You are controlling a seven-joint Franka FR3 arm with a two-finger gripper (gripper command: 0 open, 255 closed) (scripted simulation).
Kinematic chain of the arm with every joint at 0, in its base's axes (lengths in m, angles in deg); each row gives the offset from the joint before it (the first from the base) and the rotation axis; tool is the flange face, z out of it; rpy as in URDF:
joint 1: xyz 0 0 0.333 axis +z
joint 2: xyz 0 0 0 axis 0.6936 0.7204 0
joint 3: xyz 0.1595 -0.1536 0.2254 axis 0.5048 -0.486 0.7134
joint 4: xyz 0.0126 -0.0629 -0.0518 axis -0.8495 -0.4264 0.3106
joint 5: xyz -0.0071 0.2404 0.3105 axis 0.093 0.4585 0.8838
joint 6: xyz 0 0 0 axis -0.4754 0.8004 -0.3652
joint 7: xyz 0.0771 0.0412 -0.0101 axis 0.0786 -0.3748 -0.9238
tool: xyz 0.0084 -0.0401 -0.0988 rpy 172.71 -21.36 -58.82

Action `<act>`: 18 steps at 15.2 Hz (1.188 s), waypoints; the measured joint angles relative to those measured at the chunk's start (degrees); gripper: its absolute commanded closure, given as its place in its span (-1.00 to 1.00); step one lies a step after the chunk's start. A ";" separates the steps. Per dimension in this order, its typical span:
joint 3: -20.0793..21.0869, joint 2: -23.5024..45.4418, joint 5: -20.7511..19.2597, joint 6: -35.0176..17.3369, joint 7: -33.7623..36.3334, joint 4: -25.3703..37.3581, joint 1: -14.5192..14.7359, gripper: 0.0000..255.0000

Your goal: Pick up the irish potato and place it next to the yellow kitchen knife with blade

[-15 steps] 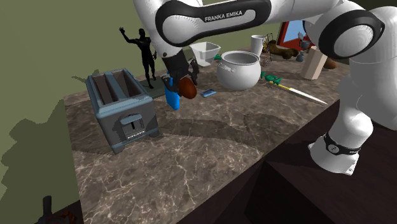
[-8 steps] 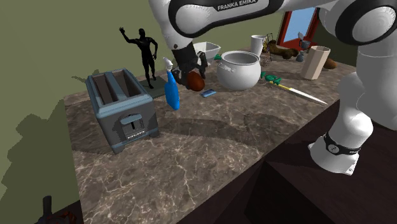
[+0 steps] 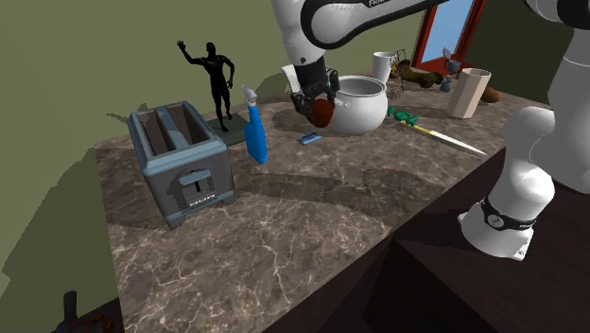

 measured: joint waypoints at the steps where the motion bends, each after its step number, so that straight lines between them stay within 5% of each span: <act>1: -0.36 -1.50 -0.54 -0.82 -0.45 -2.12 -0.31 1.00; 10: -4.33 -16.03 -7.14 -5.94 -5.26 -19.70 -4.12 1.00; 18: -8.80 -25.20 -13.33 -7.89 -11.26 -28.28 -8.81 1.00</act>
